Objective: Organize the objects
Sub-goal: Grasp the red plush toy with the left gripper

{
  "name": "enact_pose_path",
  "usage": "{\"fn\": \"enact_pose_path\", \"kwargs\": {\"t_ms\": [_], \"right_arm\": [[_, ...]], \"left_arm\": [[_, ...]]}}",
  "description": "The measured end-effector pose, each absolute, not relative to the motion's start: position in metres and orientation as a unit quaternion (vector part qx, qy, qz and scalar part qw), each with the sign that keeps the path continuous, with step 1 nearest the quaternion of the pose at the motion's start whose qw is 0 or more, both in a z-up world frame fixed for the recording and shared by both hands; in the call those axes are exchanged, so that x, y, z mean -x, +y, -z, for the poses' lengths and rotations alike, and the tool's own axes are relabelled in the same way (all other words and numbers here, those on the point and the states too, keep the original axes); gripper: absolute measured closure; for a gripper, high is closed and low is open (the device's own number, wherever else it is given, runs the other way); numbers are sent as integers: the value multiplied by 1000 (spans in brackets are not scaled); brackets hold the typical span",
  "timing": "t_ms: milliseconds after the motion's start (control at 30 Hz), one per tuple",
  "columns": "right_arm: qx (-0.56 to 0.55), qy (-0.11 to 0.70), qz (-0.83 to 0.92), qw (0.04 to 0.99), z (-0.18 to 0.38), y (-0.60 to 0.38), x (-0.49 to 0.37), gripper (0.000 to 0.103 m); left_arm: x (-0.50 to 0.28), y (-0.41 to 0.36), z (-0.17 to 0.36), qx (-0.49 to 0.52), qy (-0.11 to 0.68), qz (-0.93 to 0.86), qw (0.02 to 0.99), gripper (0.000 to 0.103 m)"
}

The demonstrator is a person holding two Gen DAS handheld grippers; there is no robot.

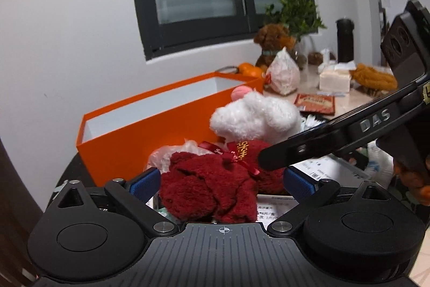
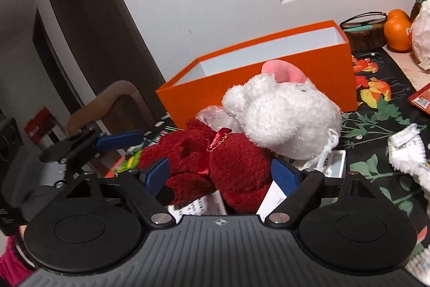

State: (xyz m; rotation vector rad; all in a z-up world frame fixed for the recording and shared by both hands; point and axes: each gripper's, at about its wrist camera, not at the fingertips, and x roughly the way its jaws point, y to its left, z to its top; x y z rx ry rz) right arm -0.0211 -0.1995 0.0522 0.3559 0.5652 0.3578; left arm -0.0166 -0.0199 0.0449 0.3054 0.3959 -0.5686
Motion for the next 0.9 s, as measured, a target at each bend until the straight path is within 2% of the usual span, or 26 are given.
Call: {"fn": "enact_pose_path", "kwargs": {"t_ms": [400, 600, 633, 833, 900], "right_arm": [[-168, 293, -174, 925, -28, -189, -1, 17], [-176, 272, -181, 929, -29, -194, 9, 32], [-170, 268, -180, 931, -31, -191, 10, 39], [-129, 233, -166, 950, -43, -185, 22, 46], [-111, 224, -167, 954, -47, -181, 26, 47]], "left_arm": [[-6, -24, -18, -158, 238, 238, 928, 0], [4, -20, -24, -151, 206, 248, 934, 0], [4, -21, -24, -156, 206, 244, 935, 0], [6, -11, -28, -126, 199, 246, 940, 0], [11, -12, -31, -127, 185, 250, 942, 5]]}}
